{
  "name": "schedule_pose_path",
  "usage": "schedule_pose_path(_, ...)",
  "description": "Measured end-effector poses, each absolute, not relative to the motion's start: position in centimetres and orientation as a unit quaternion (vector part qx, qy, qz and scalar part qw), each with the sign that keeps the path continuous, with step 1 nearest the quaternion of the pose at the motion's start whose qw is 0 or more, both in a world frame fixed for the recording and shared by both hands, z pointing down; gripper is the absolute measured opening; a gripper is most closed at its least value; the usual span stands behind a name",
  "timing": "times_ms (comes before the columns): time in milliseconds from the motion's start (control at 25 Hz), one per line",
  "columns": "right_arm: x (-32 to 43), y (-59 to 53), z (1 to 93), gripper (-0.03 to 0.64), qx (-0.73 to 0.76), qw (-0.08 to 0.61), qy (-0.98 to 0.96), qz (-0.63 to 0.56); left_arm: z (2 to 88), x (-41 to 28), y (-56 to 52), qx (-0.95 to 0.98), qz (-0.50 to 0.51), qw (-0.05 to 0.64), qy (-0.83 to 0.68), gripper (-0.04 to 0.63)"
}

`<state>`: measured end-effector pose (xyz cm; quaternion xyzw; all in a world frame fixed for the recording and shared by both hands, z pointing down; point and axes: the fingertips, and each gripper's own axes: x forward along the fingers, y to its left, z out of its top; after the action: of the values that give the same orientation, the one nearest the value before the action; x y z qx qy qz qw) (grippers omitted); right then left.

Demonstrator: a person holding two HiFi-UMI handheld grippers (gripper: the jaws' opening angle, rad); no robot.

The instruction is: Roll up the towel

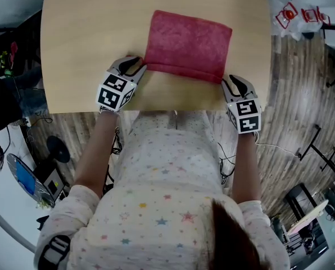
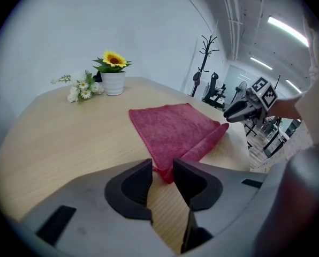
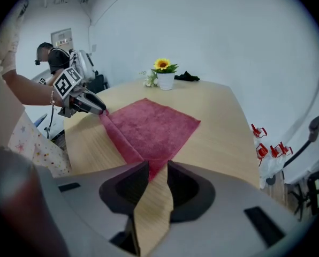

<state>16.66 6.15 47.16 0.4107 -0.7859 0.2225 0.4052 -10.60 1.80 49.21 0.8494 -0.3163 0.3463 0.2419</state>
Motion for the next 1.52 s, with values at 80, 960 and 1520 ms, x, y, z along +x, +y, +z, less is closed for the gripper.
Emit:
schedule_pose_path(80, 16.4, 6.2, 46.6, 0.109, 0.412, 0.400, -0.790, 0.215, 49.0, -11.2, 1.8, 0.846, 0.351, 0.231, -0.329, 0.120)
schedule_pose_path(960, 10.3, 9.7, 49.3, 0.141, 0.316, 0.458, -0.820, 0.136, 49.5, -7.1, 6.8, 0.883, 0.382, 0.131, -0.240, 0.171)
schedule_pose_path(1520, 11.6, 7.1, 48.5, 0.014, 0.330, 0.425, -0.821, 0.189, 48.9, -8.2, 3.0, 0.877, 0.366, 0.138, -0.280, 0.048)
